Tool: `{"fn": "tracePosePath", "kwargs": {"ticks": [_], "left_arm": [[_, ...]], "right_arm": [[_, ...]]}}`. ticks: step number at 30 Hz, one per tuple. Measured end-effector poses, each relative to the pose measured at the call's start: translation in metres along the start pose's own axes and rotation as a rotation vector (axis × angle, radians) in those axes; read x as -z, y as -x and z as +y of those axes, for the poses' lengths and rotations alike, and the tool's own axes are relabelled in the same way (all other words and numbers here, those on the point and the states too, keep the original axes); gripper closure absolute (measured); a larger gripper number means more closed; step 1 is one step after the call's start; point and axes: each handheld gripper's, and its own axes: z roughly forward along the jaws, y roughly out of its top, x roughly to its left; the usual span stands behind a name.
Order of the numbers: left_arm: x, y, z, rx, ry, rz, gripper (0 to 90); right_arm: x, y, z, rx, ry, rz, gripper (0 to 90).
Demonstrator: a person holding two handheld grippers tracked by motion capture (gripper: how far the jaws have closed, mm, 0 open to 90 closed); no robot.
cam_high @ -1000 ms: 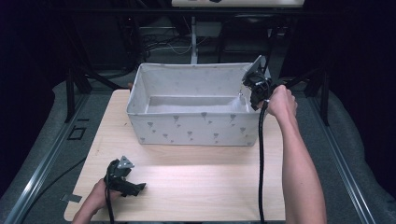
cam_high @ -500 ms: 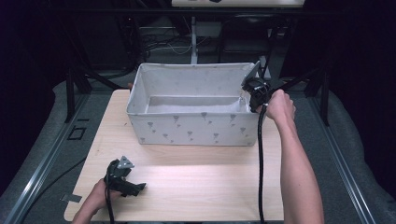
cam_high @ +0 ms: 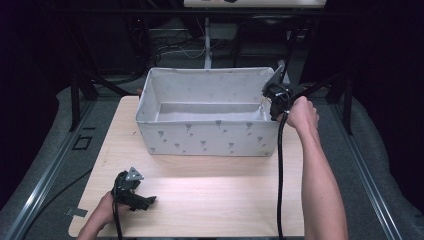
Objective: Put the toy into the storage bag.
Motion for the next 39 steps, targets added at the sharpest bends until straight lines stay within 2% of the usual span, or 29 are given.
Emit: {"fn": "tracePosePath", "kwargs": {"ticks": [5,12,18,22,26,35,39], "left_arm": [[0.000,0.000,0.000,0.000,-0.001,-0.001,0.0],[0.000,0.000,0.000,0.000,-0.001,0.000,0.0],[0.000,0.000,0.000,0.000,-0.002,0.001,0.0],[0.000,0.000,0.000,0.001,-0.002,0.000,0.0],[0.000,0.000,0.000,0.000,-0.003,0.000,0.0],[0.000,0.000,0.000,0.000,-0.002,0.002,0.0],[0.000,0.001,0.000,0.000,0.001,0.008,0.0]], "right_arm": [[0.011,0.002,-0.003,-0.008,0.047,0.008,85.0],[0.038,0.002,-0.008,-0.019,0.101,0.021,75.9],[0.058,-0.001,-0.011,-0.014,0.143,0.035,62.5],[0.069,-0.008,-0.012,0.009,0.158,0.047,52.4],[0.078,-0.021,-0.013,0.037,0.177,0.065,43.5],[0.087,-0.063,-0.014,0.137,0.201,0.069,20.1],[0.089,-0.084,-0.017,0.180,0.234,0.068,14.4]]}}
